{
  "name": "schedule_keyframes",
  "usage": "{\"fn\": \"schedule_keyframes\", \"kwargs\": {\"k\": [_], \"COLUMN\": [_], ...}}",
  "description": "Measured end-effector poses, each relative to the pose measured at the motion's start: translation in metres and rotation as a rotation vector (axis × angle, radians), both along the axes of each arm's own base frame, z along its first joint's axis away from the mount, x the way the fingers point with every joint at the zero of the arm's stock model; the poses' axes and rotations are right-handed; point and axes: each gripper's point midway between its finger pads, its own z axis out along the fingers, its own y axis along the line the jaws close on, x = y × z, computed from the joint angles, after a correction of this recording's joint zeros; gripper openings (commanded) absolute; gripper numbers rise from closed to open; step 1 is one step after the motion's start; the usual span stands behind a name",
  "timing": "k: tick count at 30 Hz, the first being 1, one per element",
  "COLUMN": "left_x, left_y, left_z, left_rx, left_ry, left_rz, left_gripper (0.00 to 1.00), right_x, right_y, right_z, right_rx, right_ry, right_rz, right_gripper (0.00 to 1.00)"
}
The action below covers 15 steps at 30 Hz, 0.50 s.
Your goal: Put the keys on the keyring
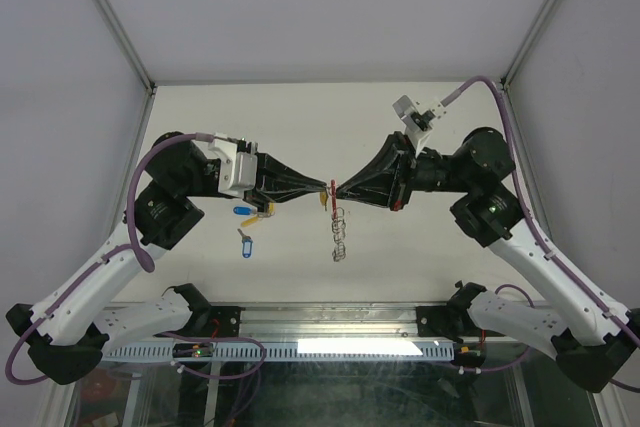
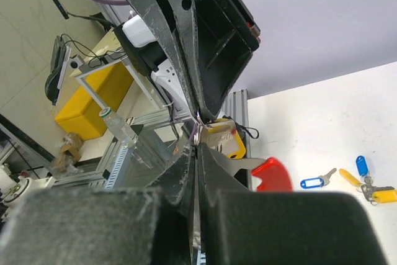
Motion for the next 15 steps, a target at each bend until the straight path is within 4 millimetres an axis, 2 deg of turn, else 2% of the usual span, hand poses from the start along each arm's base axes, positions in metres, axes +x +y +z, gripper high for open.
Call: {"fn": "schedule_keyframes", "kwargs": {"k": [6,15], "left_x": [0.0026,0.0008], "left_y": [-0.0009,-0.0008], "left_z": [-0.0002,0.0037], "left_rx": [-0.011,-0.024], "left_ry": [-0.003,-0.010], "left_rz": [0.010,0.001], "left_gripper": [0.00,0.00], "right_x": [0.0004,0.0007], "right_y": [0.0046,0.0052], "right_z": [-0.0081,-0.0093], "right_rx": [-0.026,-0.030], "right_ry": [0.036,0.048], "right_rz": [0.034,0.036], "right_gripper": [0.00,0.00]}}
